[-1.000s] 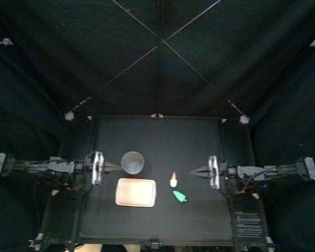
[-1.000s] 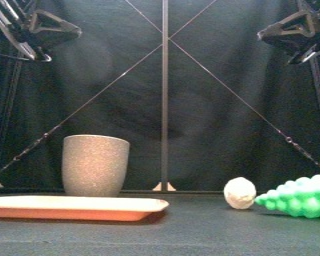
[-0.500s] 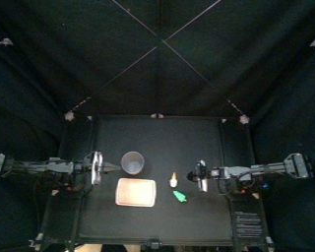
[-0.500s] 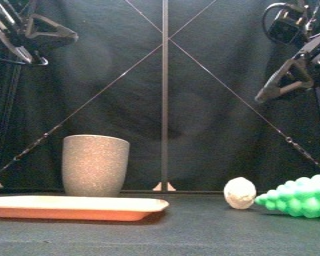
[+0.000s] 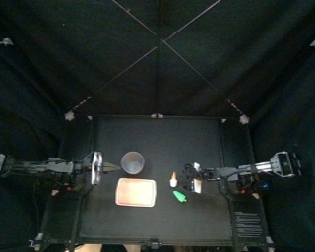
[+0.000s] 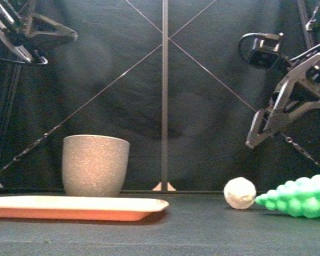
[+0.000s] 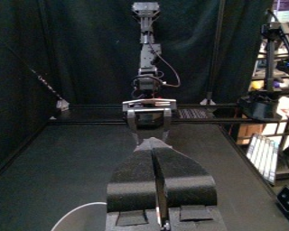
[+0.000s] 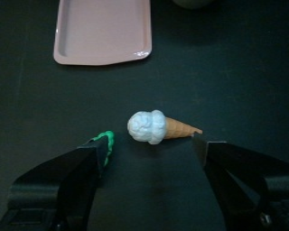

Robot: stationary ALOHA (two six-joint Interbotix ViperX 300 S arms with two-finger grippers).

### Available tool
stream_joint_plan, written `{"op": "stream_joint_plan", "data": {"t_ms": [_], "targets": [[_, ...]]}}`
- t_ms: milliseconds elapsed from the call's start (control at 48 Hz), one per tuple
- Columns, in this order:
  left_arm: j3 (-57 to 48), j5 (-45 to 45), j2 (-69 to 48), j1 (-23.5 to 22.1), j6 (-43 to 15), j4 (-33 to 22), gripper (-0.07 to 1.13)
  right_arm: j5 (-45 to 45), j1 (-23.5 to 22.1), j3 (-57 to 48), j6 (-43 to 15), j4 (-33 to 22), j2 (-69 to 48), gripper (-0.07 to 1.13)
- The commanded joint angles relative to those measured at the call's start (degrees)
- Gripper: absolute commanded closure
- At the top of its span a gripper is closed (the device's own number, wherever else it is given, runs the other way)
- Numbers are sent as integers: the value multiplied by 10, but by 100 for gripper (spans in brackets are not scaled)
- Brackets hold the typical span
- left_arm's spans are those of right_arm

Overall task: Pick the ice cream then place it in the grey bowl
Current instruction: Pick the ice cream

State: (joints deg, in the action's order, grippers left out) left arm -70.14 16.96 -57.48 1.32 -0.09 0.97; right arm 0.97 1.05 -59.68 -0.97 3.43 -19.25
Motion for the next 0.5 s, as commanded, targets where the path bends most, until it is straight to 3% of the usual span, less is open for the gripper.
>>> {"op": "stream_joint_plan", "data": {"t_ms": [21,500], "targets": [[7,4,2,-2,0,1,109,0,1,31,1,-10,27,2],[6,3,1,-1,-1,1,109,-17,-2,75,2,-37,127,2]]}}
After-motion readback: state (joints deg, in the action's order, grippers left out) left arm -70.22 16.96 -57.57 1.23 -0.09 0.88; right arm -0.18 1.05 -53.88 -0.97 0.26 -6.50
